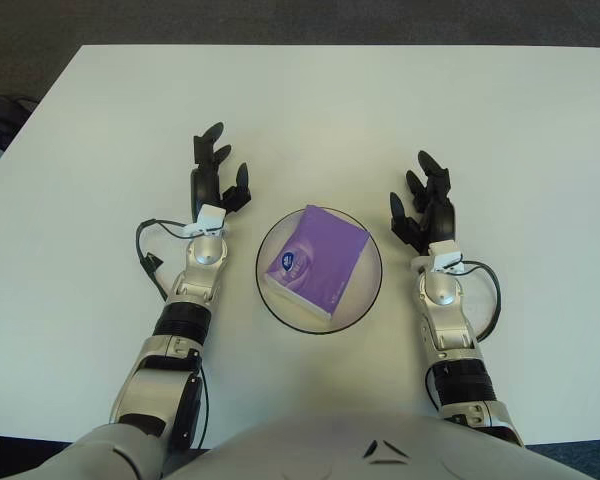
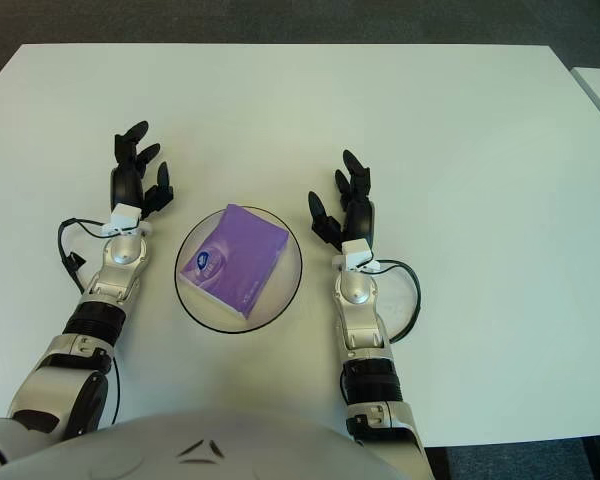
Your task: Put the tissue paper into the plate.
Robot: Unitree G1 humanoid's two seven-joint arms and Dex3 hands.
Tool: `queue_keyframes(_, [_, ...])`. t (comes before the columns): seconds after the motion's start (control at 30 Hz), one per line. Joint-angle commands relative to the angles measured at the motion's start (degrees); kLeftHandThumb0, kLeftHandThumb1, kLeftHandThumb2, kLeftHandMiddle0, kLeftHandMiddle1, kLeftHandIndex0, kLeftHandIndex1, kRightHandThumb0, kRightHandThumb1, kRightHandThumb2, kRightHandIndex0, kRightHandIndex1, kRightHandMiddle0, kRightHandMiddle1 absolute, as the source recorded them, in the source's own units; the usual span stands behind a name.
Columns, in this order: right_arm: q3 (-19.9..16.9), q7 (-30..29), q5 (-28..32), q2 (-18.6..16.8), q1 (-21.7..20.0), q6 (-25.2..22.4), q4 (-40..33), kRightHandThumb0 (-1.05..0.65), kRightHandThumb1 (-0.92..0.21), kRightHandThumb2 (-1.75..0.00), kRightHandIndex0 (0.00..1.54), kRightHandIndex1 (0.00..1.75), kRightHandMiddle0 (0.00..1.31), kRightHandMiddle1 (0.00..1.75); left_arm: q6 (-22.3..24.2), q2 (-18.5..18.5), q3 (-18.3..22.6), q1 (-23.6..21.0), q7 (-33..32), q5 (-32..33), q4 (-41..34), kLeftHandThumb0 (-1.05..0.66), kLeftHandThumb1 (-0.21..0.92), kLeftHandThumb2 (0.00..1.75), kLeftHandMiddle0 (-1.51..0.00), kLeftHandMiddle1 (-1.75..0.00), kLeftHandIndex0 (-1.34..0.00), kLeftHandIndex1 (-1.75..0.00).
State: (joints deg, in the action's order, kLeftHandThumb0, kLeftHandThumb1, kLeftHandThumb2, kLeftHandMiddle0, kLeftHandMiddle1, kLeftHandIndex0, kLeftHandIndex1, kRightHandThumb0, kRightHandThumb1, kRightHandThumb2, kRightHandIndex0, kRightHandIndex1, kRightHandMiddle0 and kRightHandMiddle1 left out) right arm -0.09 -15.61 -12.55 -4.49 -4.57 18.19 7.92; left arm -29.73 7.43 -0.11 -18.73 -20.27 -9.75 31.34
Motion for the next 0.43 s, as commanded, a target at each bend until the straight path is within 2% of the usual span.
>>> queue_keyframes(0.0, [-0.5,0.7,-0.3,0.4,2.7,-9.0,0.9,-0.64,-0.92,-0.49,0.40,0.15,0.00,0.58,0.5,-4.3,-2.7,12.8,0.4,-1.2,7.2,-0.64,0.92,0.75,-0.26,-0.65,0.00,-0.87])
queue_keyframes(0.2, [-0.2,0.9,-0.4,0.3,2.6,-13.7,-1.1,-0.65,-0.92,-0.50,0.39,0.15,0.00,0.57,0.3,-4.4,-2.7,12.8,0.7,-1.0,7.0,-0.65,0.92,0.74,-0.26,-0.65,0.00,-0.86])
queue_keyframes(0.4, [0.0,1.0,-0.2,0.4,2.6,-15.8,-2.2,-0.65,-0.92,-0.51,0.37,0.15,0.00,0.55,0.5,-4.6,-2.8,12.9,0.7,-1.0,6.5,-0.64,0.92,0.73,-0.25,-0.64,0.00,-0.85])
